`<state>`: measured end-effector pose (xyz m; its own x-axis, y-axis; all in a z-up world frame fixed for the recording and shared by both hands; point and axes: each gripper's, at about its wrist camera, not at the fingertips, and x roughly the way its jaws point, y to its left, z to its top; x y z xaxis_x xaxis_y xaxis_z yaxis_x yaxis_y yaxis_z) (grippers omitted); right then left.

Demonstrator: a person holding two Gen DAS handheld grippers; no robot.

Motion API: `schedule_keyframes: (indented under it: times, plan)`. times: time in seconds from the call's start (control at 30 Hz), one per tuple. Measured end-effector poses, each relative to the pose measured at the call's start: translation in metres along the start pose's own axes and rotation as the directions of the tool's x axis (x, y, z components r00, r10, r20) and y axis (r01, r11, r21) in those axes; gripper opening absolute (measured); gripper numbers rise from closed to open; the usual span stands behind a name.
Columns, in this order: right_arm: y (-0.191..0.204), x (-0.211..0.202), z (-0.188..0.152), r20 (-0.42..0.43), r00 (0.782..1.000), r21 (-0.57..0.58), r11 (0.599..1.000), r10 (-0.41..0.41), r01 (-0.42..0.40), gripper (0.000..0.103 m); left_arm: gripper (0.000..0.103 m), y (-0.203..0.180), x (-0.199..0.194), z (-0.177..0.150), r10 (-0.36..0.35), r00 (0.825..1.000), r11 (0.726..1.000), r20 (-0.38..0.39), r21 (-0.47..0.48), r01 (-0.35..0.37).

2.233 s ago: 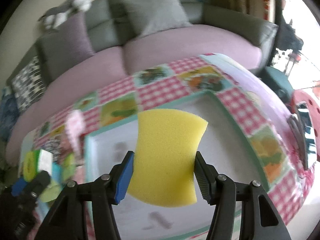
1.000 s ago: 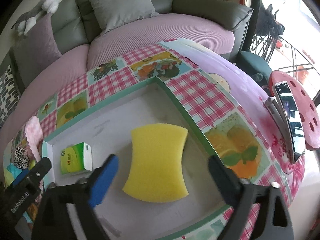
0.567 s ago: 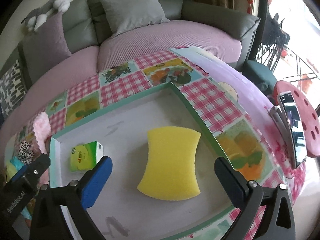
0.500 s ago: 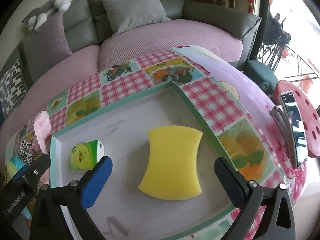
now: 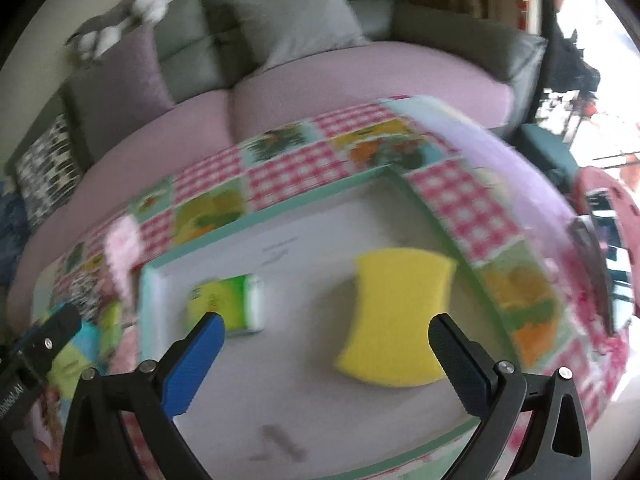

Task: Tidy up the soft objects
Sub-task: 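Move the left tool to the blue face mask while the right tool reaches the green cloth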

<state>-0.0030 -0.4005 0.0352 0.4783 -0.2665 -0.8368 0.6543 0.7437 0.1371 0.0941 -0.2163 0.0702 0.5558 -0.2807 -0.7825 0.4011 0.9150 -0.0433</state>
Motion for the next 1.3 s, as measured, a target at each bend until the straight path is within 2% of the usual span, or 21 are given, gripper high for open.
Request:
schedule_keyframes:
  times: [0.17,0.3,0.4,0.63,0.9,1.07,1.3]
  plan:
    - [0.035,-0.010,-0.005,-0.002,0.993,-0.051,0.992,0.119,-0.119,0.103,0.094,0.055,-0.024,0.002,0.066,0.997,0.993,0.034,-0.099,-0.062]
    - [0.068,-0.020,-0.011,-0.001,0.977,-0.116,0.970,0.213,-0.212,0.103,0.094,0.108,-0.034,-0.004,0.112,0.993,0.972,0.031,-0.211,-0.103]
    - [0.091,-0.021,-0.018,-0.020,0.974,-0.172,0.958,0.228,-0.228,0.103,0.094,0.139,-0.039,-0.012,0.148,0.989,0.953,0.026,-0.270,-0.135]
    - [0.137,-0.021,-0.037,-0.063,0.962,-0.275,0.922,0.267,-0.274,0.103,0.094,0.201,-0.049,-0.038,0.203,0.979,0.891,0.000,-0.415,-0.184]
    - [0.189,-0.020,-0.057,-0.089,0.945,-0.385,0.864,0.315,-0.325,0.103,0.094,0.224,-0.037,-0.060,0.202,0.977,0.863,-0.065,-0.460,-0.208]
    - [0.213,-0.016,-0.067,-0.074,0.943,-0.460,0.828,0.323,-0.320,0.103,0.094,0.235,-0.011,-0.075,0.154,0.978,0.845,-0.144,-0.494,-0.206]
    - [0.232,-0.009,-0.074,-0.072,0.935,-0.512,0.791,0.347,-0.334,0.101,0.094,0.237,0.021,-0.088,0.097,0.969,0.845,-0.226,-0.496,-0.200]
